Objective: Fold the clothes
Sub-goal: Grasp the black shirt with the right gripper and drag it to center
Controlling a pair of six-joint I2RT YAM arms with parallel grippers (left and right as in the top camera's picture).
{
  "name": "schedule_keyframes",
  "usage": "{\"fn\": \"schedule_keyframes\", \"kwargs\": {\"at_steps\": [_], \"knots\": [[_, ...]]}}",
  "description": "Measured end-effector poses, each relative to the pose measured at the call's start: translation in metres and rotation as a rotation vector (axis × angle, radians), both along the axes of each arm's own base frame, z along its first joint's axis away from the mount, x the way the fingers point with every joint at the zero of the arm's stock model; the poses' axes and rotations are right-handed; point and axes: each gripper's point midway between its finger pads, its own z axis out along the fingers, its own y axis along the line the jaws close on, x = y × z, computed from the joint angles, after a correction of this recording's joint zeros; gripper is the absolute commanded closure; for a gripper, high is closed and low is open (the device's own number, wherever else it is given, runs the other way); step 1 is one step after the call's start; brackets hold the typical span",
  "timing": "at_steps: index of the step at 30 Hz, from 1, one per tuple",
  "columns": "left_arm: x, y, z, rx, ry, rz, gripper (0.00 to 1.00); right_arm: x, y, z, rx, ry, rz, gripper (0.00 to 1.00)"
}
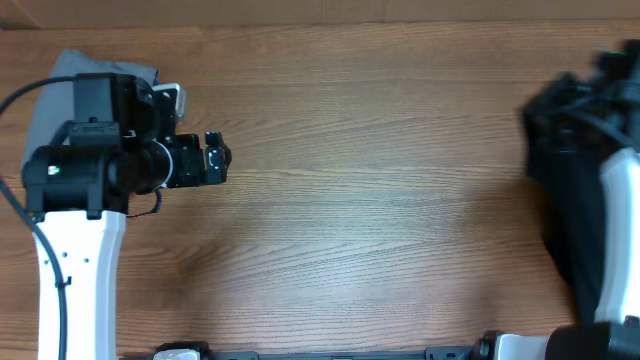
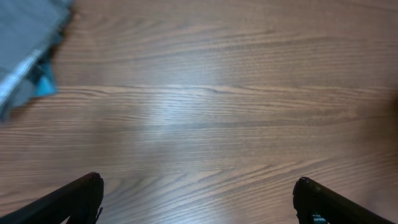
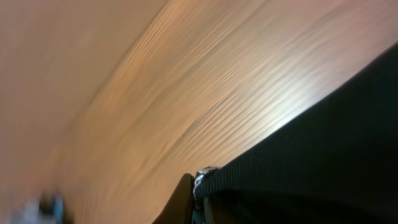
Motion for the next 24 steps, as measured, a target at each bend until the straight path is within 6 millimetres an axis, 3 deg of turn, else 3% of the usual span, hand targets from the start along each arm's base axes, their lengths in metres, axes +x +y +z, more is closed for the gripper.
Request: {"fn": "schedule_keyframes", "kwargs": {"at_steps": [4,8,10,14,17,19,22,24], "knots": [[-0.001,0.005,0.033,0.028,-0.068,0.016,0.0,-0.011,0.104,0.003,0.016,-0.001,0.281,0.96],[-0.001,0.008,0.065,0.041,-0.147,0.024,0.0,-0.035,0.189,-0.002,0.016,0.014,0.5,0.96],[-0.002,0.008,0.075,0.045,-0.176,0.027,0.0,-0.051,0.228,-0.007,0.012,0.026,0.595,0.89],[-0.004,0.008,0.083,0.047,-0.2,0.027,0.0,-0.086,0.294,-0.023,-0.003,0.062,0.769,0.64],[-0.007,0.009,0.081,0.047,-0.187,0.027,0.0,-0.105,0.316,-0.03,-0.041,0.072,0.824,0.51],[-0.008,0.009,0.08,0.049,-0.18,0.028,0.0,-0.105,0.313,-0.032,-0.069,0.081,0.797,0.48],[-0.01,0.009,0.079,0.049,-0.173,0.028,0.0,-0.085,0.285,-0.036,-0.105,0.1,0.686,0.41],[-0.01,0.008,0.079,0.045,-0.172,0.026,0.0,-0.06,0.246,-0.038,-0.118,0.115,0.557,0.4]]}}
